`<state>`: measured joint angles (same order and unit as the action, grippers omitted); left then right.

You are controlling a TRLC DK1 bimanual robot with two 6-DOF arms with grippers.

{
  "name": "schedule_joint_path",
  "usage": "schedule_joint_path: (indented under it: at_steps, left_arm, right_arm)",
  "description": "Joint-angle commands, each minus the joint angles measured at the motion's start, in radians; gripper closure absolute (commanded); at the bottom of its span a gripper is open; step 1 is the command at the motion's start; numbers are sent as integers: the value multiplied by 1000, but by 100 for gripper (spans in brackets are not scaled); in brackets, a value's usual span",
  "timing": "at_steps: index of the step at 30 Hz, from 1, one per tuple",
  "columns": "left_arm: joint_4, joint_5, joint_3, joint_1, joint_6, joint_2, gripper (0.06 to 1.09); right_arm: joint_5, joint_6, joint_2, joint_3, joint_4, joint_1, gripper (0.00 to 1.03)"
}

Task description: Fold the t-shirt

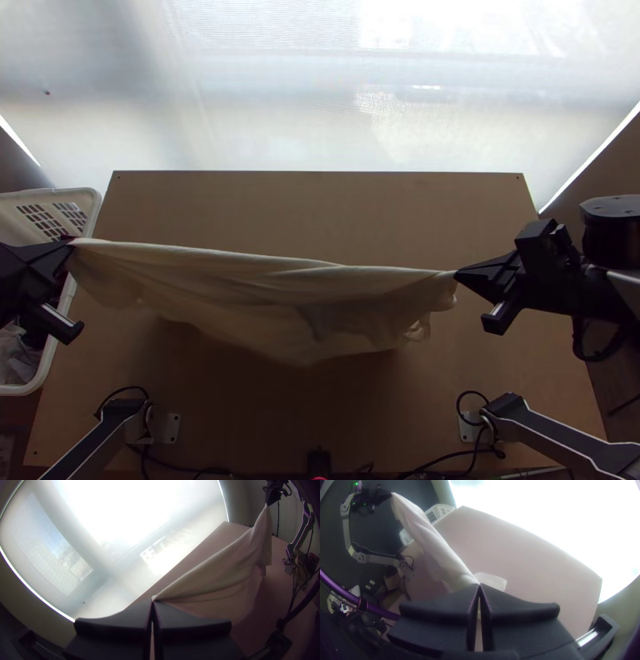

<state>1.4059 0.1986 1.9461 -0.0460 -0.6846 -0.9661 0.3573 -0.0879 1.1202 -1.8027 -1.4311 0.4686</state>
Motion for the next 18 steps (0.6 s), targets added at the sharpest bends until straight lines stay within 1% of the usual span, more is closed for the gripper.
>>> schedule_joint_path:
  at_steps: [1, 4, 7, 9, 10, 11, 14, 18]
  left_arm:
    - [15, -14, 151, -9, 65, -31, 105]
    - [33, -21, 132, -6, 91, -31, 105]
    - [21, -19, 77, 1, 91, -36, 105]
    - [16, -10, 42, 3, 83, -59, 105]
    - [16, -2, 27, 3, 62, -72, 105]
    - [-7, 13, 5, 1, 53, -82, 105]
    - [-125, 19, -90, 1, 26, -102, 105]
    - [-295, 22, -214, -12, 7, -154, 105]
  right_arm:
    - [6, 24, 1, -110, -3, -99, 100]
    - [8, 24, -5, -103, -6, -133, 100]
    - [6, 20, 1, -69, -3, -140, 100]
    - [6, 13, 29, -63, 5, -151, 100]
    - [6, 8, 47, -64, 12, -160, 100]
    - [6, -1, 66, -64, 17, -163, 100]
    - [8, -26, 115, -52, 44, -170, 100]
    - [8, -30, 165, 0, 149, -185, 100]
